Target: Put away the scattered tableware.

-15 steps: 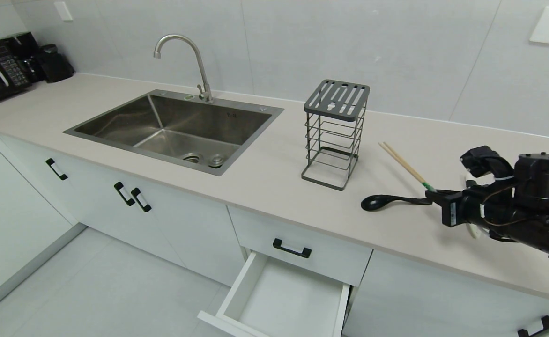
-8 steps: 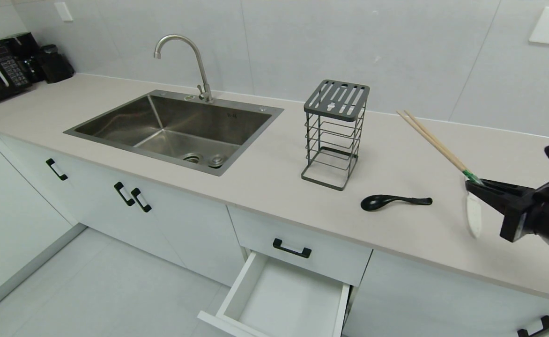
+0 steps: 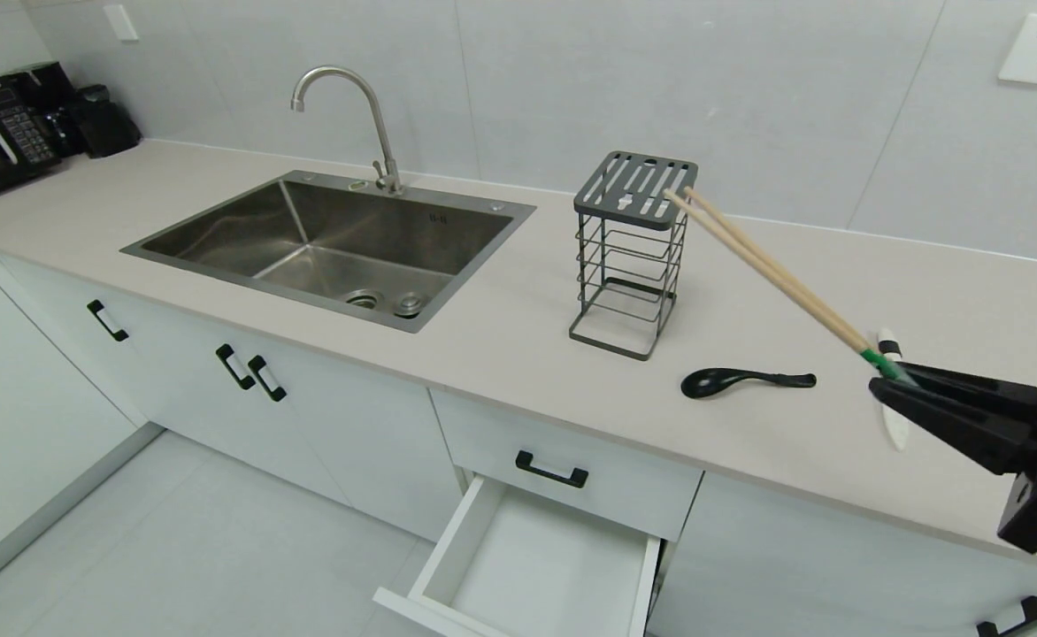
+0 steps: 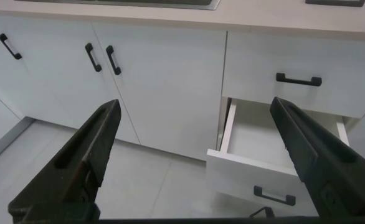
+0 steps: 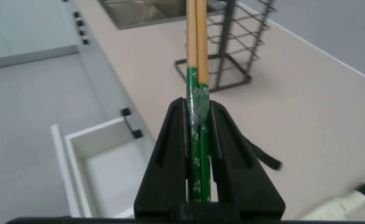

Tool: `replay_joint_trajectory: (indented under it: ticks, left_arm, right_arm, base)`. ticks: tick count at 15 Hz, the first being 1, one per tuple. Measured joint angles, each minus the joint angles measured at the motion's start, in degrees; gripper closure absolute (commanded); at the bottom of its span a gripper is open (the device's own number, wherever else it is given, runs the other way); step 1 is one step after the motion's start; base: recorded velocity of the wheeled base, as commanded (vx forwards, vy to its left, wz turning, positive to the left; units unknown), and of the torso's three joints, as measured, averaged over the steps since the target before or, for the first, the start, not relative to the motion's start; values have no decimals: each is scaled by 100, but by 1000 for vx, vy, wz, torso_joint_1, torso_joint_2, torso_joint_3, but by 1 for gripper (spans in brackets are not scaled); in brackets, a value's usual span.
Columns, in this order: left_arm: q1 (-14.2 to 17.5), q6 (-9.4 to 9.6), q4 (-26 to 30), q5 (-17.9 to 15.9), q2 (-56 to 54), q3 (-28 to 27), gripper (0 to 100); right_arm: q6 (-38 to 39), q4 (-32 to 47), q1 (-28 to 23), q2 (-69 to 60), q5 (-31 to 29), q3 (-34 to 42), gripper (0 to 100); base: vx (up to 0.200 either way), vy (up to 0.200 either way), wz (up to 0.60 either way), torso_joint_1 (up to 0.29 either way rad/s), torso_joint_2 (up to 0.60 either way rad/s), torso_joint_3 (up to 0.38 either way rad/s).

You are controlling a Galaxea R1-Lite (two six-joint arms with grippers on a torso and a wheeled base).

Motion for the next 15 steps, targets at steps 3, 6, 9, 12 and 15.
replay_joint_trajectory:
  ticks: [3, 6, 9, 12, 15]
  left_arm:
    - [2, 0, 0, 0, 0, 0, 0]
    - [0, 0, 0, 0, 0, 0, 0]
    - [0, -2, 0, 0, 0, 0, 0]
    - [2, 0, 0, 2, 0, 0, 0]
    - [0, -2, 2, 2, 0, 0, 0]
  right_arm:
    - [-328, 162, 634, 356, -18, 9, 100]
    - [-569, 208, 1064, 1042, -128, -23, 100]
    - [-534, 219, 1462, 1645, -295, -55, 100]
    - [137, 162, 1852, 2081, -536, -55, 100]
    - [347, -219, 2227, 2428, -752, -155, 100]
  base:
    - [0, 0, 0, 0, 0, 0]
    - [0, 0, 0, 0, 0, 0]
    - [0, 0, 0, 0, 0, 0]
    - [0, 0, 0, 0, 0, 0]
    - [0, 0, 0, 0, 0, 0]
